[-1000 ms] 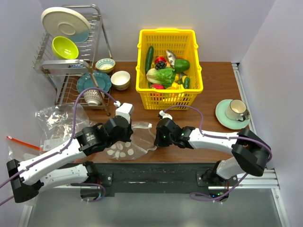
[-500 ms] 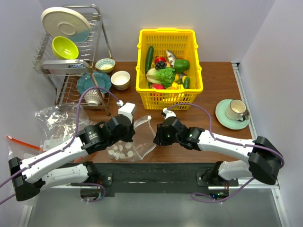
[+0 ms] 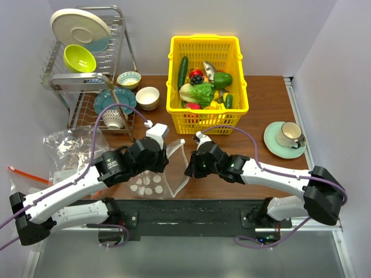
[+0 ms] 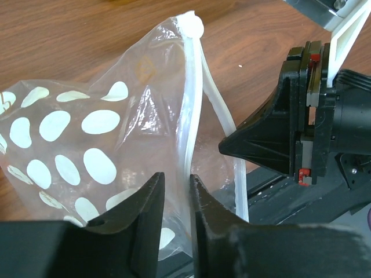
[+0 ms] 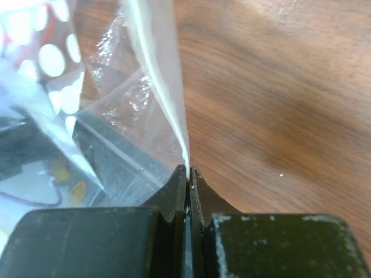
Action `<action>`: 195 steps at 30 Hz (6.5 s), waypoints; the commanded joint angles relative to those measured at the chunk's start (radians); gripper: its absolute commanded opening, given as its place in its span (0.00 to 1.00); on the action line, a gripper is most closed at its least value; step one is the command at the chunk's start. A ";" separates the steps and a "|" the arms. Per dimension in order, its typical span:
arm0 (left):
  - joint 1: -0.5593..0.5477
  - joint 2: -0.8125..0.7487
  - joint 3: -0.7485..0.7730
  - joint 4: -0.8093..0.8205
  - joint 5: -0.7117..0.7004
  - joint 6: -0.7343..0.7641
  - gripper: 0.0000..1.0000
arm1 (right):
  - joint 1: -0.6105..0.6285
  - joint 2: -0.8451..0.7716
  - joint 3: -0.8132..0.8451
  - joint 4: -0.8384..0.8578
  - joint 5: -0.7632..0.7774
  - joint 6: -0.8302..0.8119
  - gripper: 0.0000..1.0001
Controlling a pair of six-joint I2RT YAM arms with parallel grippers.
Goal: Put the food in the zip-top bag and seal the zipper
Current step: Open the zipper of the food storage bag at the center of the board, then pick up the fake fruit from the bin, then place the fake fruit in the zipper food storage bag.
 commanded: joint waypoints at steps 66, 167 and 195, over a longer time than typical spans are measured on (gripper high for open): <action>-0.230 0.124 -0.021 0.086 -0.218 0.031 0.00 | -0.313 0.113 1.102 -0.756 0.364 -0.403 0.67; -0.228 0.187 0.162 -0.011 -0.261 -0.155 0.00 | -0.356 -0.385 -0.065 0.046 -0.601 -0.065 0.58; -0.225 0.081 0.128 -0.040 -0.248 -0.219 0.00 | -0.255 -0.394 0.085 -0.223 -0.319 -0.138 0.89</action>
